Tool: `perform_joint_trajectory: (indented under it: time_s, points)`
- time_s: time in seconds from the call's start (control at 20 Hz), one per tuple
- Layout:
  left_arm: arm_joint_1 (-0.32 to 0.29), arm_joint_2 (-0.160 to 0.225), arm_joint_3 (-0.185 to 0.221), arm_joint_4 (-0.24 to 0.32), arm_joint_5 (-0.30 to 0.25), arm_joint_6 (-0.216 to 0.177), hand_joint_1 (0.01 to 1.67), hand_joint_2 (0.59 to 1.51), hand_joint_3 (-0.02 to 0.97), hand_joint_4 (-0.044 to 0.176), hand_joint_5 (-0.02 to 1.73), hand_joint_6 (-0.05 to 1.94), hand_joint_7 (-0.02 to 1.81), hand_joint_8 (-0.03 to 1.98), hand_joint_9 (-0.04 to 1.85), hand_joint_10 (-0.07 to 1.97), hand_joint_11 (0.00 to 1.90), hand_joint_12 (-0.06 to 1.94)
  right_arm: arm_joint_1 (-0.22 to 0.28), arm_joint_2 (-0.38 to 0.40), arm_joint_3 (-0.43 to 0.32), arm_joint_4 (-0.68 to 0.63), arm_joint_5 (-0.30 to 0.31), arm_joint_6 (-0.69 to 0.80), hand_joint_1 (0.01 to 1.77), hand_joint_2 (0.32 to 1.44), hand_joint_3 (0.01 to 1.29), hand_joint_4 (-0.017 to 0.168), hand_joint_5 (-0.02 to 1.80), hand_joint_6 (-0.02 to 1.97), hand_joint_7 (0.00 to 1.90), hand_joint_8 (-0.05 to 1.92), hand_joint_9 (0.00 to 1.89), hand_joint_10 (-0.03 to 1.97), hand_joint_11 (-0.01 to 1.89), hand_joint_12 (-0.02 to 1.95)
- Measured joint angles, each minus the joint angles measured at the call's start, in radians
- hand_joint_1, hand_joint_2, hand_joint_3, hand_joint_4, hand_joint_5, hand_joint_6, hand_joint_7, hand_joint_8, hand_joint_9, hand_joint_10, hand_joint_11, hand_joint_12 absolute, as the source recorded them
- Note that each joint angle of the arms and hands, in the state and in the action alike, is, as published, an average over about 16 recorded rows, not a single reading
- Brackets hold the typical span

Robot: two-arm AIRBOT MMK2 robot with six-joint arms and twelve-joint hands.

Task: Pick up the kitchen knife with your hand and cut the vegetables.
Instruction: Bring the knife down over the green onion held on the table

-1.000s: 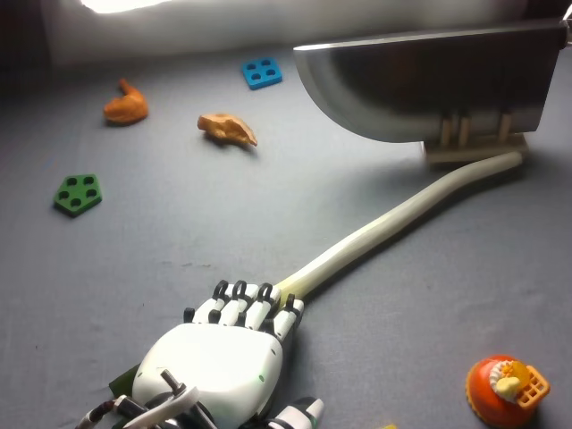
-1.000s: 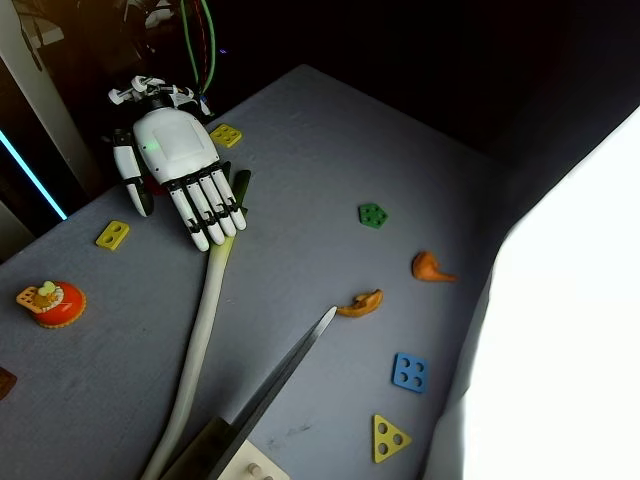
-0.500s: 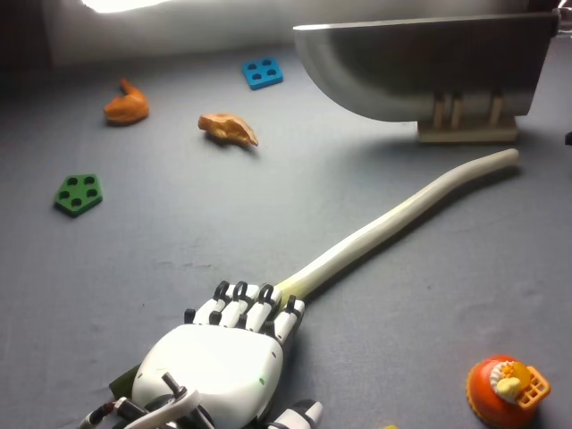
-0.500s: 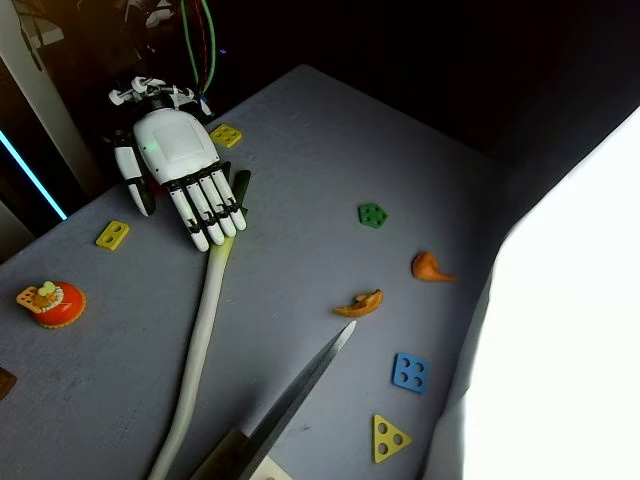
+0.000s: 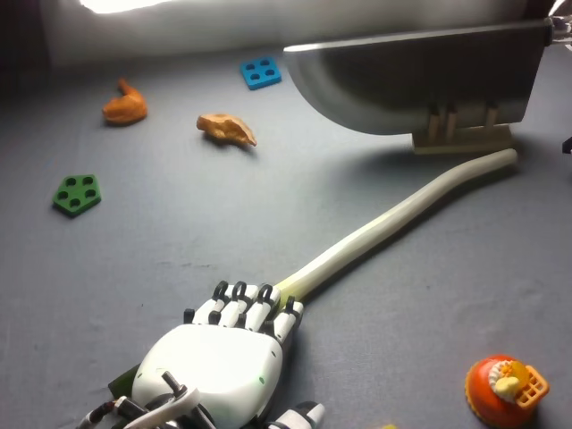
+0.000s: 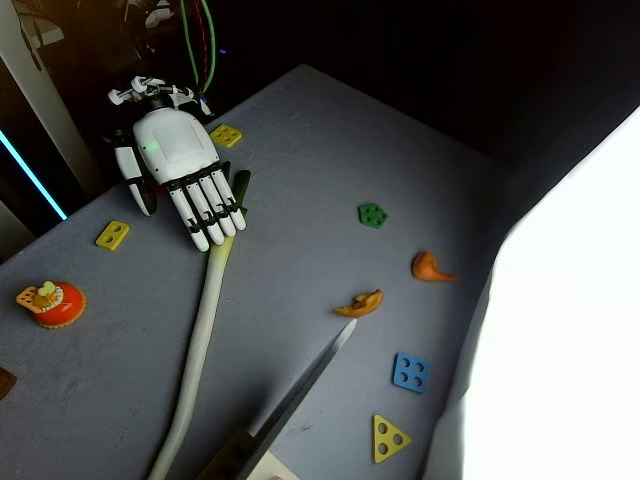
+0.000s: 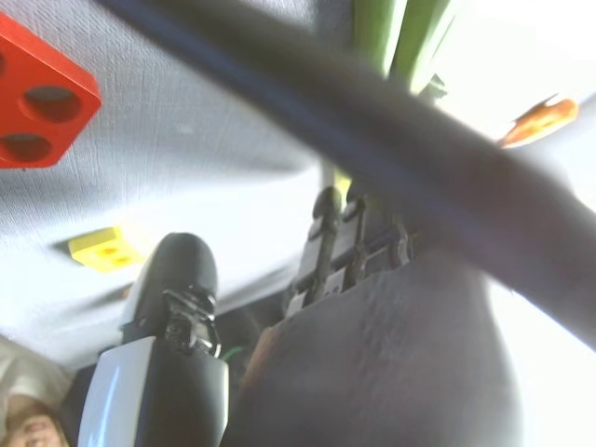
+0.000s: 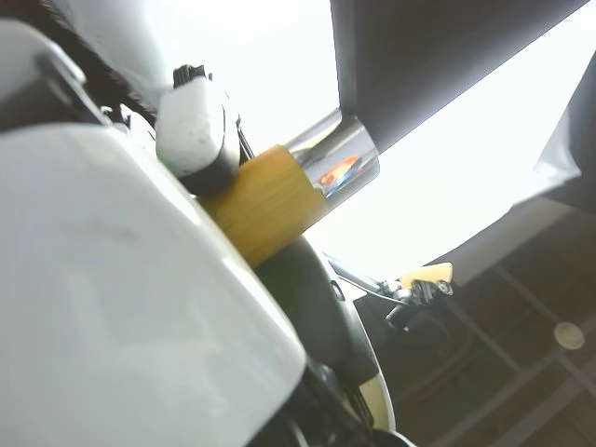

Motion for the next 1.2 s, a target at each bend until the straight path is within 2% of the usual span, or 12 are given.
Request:
perform_joint_trajectory:
  time_s: [0.4, 0.85, 1.0, 1.2]
  points:
    - [-0.004, 0.001, -0.001, -0.004, 0.000, 0.000, 0.21, 1.396, 0.016, 0.003, 0.08, 0.02, -0.01, -0.01, -0.01, -0.02, 0.02, -0.02, 0.000, -0.001, 0.002, -0.024, 0.051, 0.001, 1.60, 0.59, 1.02, 0.165, 1.40, 1.86, 1.49, 1.77, 1.53, 1.80, 1.57, 1.81]
    - [-0.010, 0.004, -0.002, -0.011, 0.004, 0.000, 0.15, 1.407, 0.016, 0.003, 0.07, 0.02, 0.00, -0.01, 0.00, -0.02, 0.02, 0.01, 0.028, -0.002, 0.013, -0.015, 0.105, -0.015, 1.60, 0.61, 0.98, 0.165, 1.40, 1.86, 1.49, 1.77, 1.53, 1.80, 1.57, 1.81]
    - [-0.012, 0.006, -0.003, -0.011, 0.006, 0.000, 0.18, 1.397, 0.017, 0.003, 0.07, 0.02, 0.01, -0.01, 0.01, -0.02, 0.02, 0.05, 0.036, 0.017, -0.013, -0.018, 0.127, -0.018, 1.60, 0.62, 0.98, 0.165, 1.39, 1.87, 1.49, 1.77, 1.53, 1.80, 1.57, 1.81]
    - [-0.013, 0.009, -0.003, -0.011, 0.008, 0.000, 0.21, 1.387, 0.017, 0.003, 0.08, 0.02, 0.02, -0.01, 0.02, -0.01, 0.02, 0.10, 0.047, 0.066, -0.098, -0.010, 0.164, -0.050, 1.60, 0.62, 0.98, 0.165, 1.37, 1.88, 1.49, 1.77, 1.54, 1.80, 1.57, 1.81]
